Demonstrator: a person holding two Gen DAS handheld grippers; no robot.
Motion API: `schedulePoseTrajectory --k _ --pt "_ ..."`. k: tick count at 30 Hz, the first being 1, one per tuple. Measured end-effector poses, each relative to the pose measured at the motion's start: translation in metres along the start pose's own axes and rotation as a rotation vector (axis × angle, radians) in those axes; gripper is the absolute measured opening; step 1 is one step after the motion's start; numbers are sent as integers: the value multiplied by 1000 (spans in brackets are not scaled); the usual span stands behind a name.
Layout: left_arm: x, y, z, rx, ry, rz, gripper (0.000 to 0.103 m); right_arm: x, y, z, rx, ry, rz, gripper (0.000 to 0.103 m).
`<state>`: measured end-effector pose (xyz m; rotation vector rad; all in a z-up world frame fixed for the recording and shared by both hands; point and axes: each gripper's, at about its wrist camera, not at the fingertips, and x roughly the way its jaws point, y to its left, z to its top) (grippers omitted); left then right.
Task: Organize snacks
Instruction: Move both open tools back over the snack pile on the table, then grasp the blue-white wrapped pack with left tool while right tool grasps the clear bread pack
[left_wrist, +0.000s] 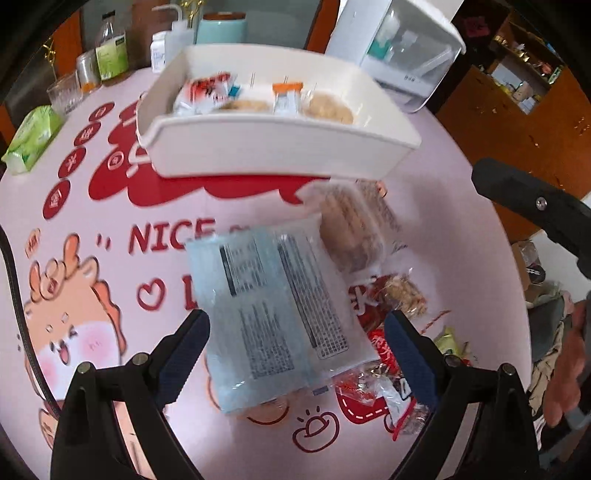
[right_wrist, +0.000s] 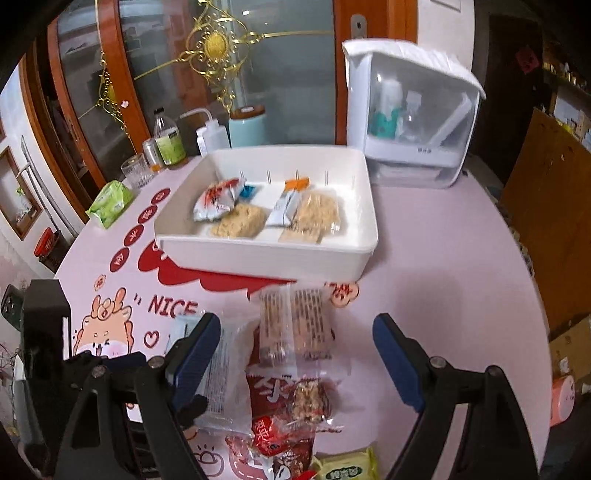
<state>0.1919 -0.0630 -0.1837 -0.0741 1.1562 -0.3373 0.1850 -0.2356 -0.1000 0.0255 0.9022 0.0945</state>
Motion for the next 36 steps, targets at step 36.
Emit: schedulePoseTrajectory --k 36 --pt "56 -13 -12 -142 26 256 97 133 -21 -36 65 294 57 75"
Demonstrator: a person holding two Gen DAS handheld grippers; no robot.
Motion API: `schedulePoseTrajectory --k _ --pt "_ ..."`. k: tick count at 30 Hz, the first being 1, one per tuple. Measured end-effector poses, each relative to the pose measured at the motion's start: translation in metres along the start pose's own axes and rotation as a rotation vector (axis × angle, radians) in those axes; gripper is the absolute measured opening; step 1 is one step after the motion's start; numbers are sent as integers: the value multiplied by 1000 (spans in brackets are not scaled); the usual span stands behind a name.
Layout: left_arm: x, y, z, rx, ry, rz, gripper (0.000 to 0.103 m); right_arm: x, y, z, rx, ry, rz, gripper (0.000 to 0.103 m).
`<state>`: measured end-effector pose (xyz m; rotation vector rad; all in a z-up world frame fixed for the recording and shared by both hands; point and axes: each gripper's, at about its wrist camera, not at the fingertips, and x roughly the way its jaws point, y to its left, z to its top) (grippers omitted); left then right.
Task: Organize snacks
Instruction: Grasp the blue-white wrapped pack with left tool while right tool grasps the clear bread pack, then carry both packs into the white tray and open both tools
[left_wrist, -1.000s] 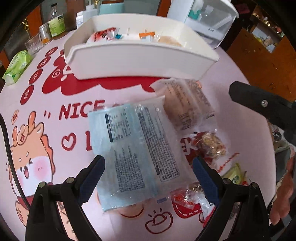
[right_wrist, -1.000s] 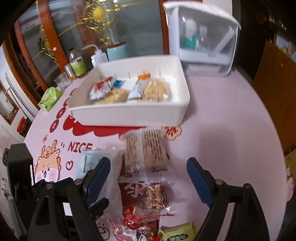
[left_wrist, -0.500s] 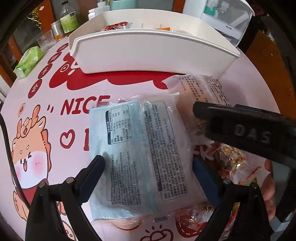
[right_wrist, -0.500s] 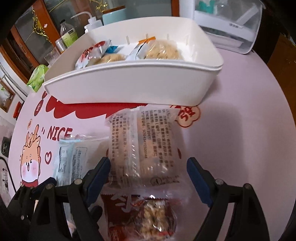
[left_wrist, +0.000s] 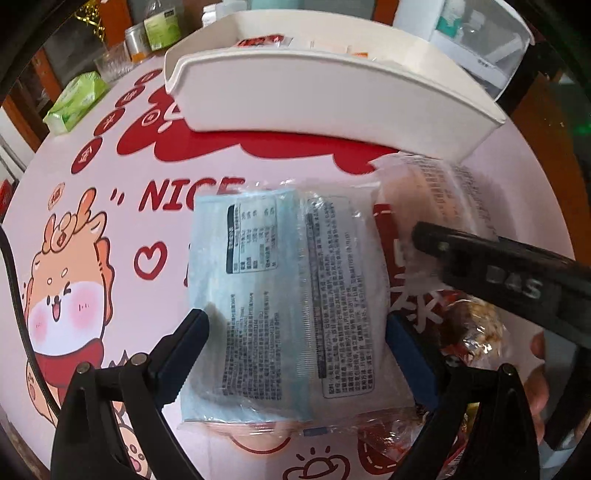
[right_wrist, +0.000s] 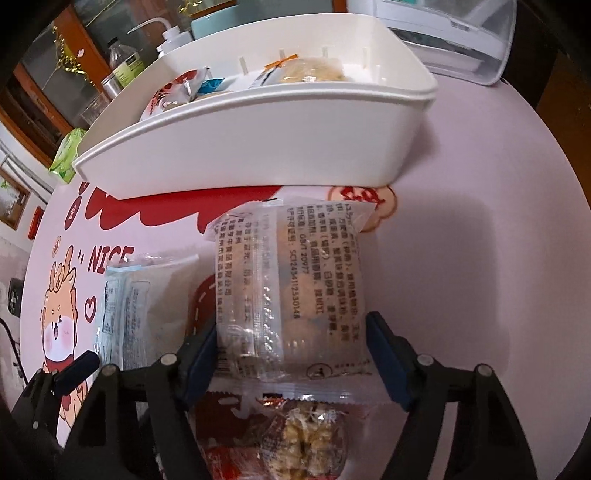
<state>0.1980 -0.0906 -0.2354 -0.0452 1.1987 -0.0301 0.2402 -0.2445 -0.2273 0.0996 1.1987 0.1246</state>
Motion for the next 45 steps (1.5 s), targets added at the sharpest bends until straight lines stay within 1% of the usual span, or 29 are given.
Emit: schedulePoseTrajectory --k 3,6,10,17,19,21,24,27,33,34,35,36,40,45 --pt "8 1 0 -17 27 26 103 -3 -6 -6 23 -5 3 75" --pt "14 4 0 -31 45 18 103 -4 -7 -8 24 -5 3 75" --pt "15 -2 -1 -14 51 43 103 -3 -6 -7 21 -7 1 75" --pt "20 0 7 -30 86 13 102 -6 -6 -11 17 -14 0 74" --pt "19 2 7 -32 87 1 100 -6 -6 -12 17 -14 6 74" --pt "16 5 6 -26 83 -9 94 -6 -7 -14 15 -14 15 74" --pt "11 8 1 -27 82 -15 92 -7 -8 -16 9 -14 28 74" --pt "6 13 -2 -42 86 -35 89 -9 -9 -18 7 -8 40 73" --pt "-4 35 -1 -91 101 -58 85 -18 -9 -22 17 -15 74 73" --pt "-8 39 -1 -97 99 -61 82 -23 -9 -23 19 -26 77 73" --pt "-12 42 0 -101 93 -66 76 -26 -8 -24 20 -34 81 73" --pt "-16 45 1 -100 92 -70 74 -30 -8 -25 22 -41 87 73" --pt "-31 55 5 -75 91 -72 71 -46 -6 -27 27 -72 97 73" --pt "-48 60 10 -41 72 -104 70 -67 -3 -26 47 -105 99 73"
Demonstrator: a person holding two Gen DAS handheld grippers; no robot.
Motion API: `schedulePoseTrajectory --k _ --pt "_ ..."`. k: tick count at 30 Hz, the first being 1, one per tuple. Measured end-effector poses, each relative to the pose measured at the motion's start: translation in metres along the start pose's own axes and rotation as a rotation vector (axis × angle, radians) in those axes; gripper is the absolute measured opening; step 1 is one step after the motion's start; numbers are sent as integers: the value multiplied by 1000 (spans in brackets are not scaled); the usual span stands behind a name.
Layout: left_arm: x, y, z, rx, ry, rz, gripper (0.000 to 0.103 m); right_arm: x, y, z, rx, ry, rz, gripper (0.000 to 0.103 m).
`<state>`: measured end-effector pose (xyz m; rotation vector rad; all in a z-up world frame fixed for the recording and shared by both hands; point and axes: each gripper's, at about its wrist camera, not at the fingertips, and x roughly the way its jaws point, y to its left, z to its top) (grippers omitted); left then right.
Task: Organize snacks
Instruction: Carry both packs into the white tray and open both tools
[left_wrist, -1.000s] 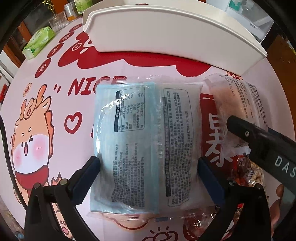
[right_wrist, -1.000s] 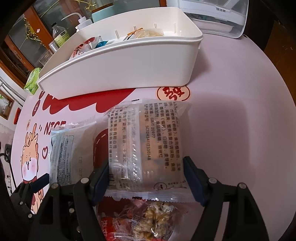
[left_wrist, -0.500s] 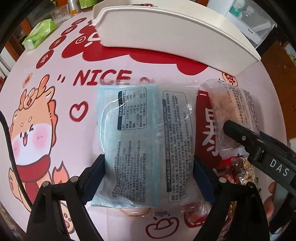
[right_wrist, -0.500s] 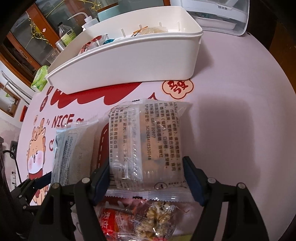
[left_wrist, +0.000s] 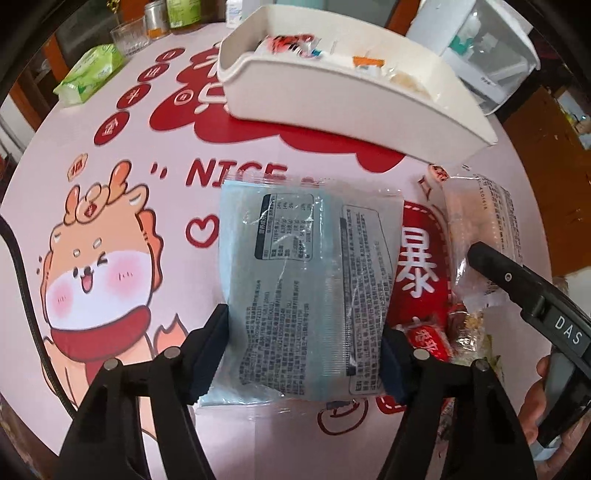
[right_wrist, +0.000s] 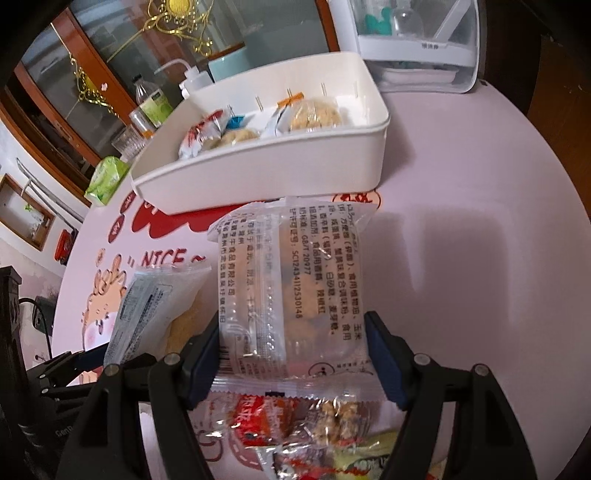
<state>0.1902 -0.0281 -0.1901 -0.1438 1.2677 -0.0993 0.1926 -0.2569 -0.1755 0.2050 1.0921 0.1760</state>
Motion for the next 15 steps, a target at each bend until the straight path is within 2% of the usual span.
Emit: schedulePoseTrajectory --k 8,15 --pt "-31 -11 10 79 -75 -64 69 -35 15 11 17 -88 9 73" --pt "-70 -13 54 88 -166 -105 69 -56 33 36 0 -157 19 73"
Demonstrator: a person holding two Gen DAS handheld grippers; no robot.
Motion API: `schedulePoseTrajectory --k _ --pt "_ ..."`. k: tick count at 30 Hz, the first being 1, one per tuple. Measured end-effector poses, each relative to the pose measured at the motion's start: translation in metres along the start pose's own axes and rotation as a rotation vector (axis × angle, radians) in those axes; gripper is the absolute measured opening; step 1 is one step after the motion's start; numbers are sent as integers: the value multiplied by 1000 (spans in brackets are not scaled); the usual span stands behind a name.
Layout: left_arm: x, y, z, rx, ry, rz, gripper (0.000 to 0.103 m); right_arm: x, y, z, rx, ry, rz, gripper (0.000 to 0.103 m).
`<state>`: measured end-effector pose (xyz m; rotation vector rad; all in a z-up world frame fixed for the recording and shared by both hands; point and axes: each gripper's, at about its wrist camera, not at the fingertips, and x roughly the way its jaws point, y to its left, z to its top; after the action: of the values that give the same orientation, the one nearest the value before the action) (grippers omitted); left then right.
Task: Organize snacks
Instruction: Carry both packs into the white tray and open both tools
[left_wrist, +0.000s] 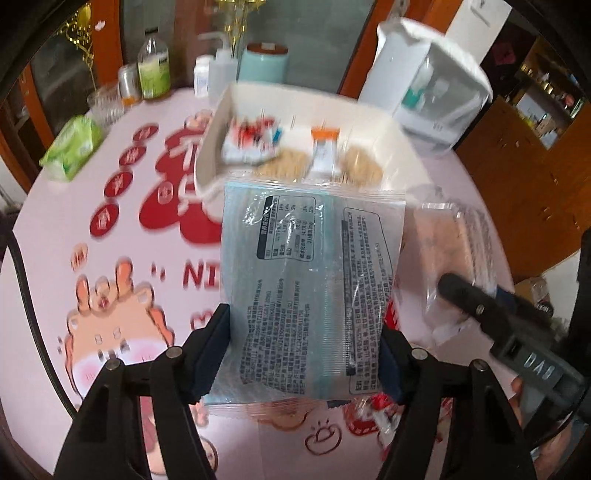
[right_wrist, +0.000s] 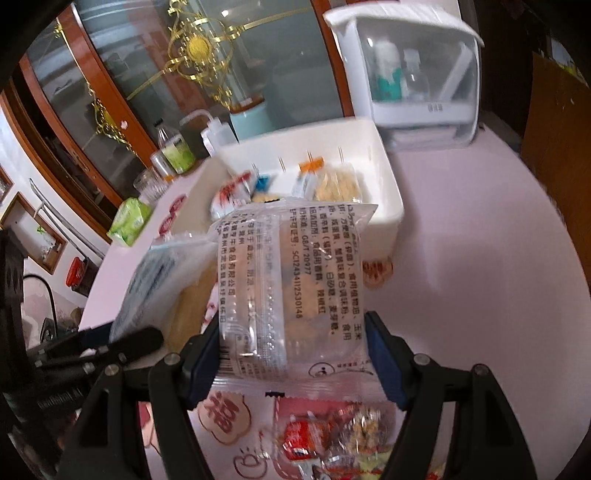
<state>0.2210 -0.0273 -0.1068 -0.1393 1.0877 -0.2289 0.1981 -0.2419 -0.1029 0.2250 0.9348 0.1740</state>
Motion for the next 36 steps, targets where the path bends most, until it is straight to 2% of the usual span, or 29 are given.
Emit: schedulePoseTrajectory --k 7,13,20,28,33,35,36 --pt "-36 -2 78 45 -134 6 69 -17 24 64 -73 -124 -51 73" --pt "-31 -7 127 71 -189 66 69 -5 30 113 -78 -159 -106 73" --pt "18 -2 156 65 -131 106 69 31 21 148 -54 -130 -165 73" --pt "68 -1 161 67 -71 122 69 70 8 155 -16 -58 -184 74" --pt "83 0 165 78 -61 153 71 97 4 157 -8 19 -194 76" --pt "88 1 166 81 -48 144 74 109 3 157 -3 62 -187 76" --pt "91 2 166 80 -37 134 75 110 4 156 -12 52 -183 76"
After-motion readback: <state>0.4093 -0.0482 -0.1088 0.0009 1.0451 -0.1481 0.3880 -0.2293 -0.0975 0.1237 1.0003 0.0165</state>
